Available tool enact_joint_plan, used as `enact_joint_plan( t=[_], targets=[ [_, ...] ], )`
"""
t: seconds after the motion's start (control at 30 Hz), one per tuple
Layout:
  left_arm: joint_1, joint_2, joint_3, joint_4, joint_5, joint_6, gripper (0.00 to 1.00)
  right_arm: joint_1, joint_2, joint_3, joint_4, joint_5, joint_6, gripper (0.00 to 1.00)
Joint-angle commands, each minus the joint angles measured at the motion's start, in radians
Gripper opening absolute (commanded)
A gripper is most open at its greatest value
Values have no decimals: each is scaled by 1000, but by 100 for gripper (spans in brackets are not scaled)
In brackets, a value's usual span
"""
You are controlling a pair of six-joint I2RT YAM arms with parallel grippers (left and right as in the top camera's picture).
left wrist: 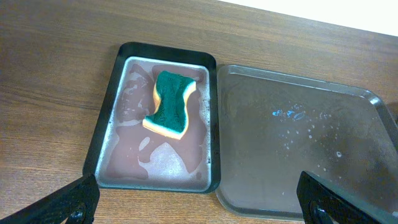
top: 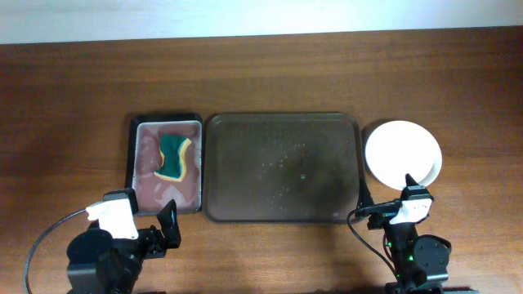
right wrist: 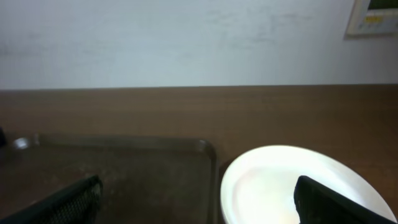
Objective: Clean dirty plates on tray and stack at the side
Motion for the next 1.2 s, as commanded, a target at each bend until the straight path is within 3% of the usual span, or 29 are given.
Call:
enact_joint_plan(
  t=[0.0,0.67,0.9,1.03,1.17],
  targets=[
    [0,-3,-5,4,7,-5,100,-8,-12,-8,0,5,-41,99],
    [2,-23,-60,24,-46,3,99,-8,-12,-8,-1,5,-41,99],
    [-3,-390,-520,543,-8,2,100,-8,-12,-8,0,5,-41,99],
    [-6,-393,-710,959,-11,13,100,-8,-12,-8,0,5,-41,99],
    [-21,-393,-727,899,7,145,99,-8,-12,-8,0,5,-41,99]
  ],
)
